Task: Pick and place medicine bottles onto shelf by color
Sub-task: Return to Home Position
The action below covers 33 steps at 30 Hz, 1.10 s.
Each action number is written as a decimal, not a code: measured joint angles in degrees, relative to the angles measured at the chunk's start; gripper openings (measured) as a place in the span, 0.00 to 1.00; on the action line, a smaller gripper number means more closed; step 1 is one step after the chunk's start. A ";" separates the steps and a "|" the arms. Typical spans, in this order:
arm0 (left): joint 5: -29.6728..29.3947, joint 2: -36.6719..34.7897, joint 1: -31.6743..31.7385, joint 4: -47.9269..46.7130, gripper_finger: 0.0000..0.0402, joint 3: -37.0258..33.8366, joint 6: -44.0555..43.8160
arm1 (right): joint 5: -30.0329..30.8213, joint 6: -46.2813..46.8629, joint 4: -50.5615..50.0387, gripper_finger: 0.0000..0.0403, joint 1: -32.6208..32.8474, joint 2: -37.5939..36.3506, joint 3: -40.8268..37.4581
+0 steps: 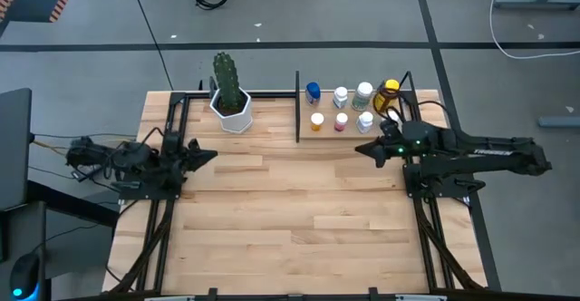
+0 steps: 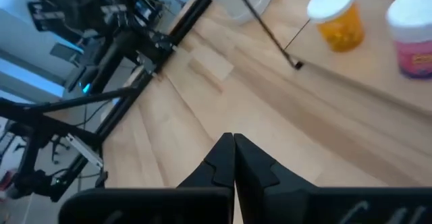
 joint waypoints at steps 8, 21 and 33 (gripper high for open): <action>-1.77 -6.63 0.27 3.44 0.00 -6.93 0.67 | 5.17 -2.69 0.07 0.01 -0.04 -11.96 -5.60; -1.96 -6.47 3.46 0.30 0.00 -7.05 1.02 | 5.99 -1.60 13.08 0.01 -0.04 -26.27 -24.17; -1.94 -6.49 7.02 -0.83 0.00 -8.28 5.91 | 7.48 -8.68 22.24 0.01 -0.33 -24.33 -28.00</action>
